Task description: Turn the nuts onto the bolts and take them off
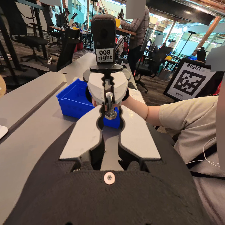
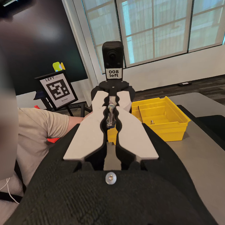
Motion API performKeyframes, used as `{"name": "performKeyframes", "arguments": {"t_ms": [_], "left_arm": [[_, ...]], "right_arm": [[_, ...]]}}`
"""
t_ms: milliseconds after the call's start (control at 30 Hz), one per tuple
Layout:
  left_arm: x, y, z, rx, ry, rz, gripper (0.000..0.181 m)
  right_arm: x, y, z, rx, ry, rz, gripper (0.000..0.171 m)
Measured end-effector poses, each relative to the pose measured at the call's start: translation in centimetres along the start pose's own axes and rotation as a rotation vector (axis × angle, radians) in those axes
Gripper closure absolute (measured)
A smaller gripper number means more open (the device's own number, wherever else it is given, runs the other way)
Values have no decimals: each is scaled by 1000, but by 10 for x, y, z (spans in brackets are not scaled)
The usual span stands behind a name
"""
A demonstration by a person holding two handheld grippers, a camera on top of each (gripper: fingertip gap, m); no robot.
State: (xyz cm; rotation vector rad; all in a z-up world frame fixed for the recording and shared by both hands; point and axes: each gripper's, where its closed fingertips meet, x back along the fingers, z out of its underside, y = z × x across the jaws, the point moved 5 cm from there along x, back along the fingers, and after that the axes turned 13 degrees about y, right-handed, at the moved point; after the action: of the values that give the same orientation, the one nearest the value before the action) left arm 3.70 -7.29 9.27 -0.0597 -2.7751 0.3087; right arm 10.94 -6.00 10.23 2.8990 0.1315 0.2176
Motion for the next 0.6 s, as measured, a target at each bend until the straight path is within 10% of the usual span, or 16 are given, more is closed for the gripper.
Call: {"name": "performKeyframes", "arguments": {"t_ms": [600], "left_arm": [[2, 0, 5, 98, 6, 138, 171]], "right_arm": [[-6, 4, -1, -1, 13, -19, 161]]}}
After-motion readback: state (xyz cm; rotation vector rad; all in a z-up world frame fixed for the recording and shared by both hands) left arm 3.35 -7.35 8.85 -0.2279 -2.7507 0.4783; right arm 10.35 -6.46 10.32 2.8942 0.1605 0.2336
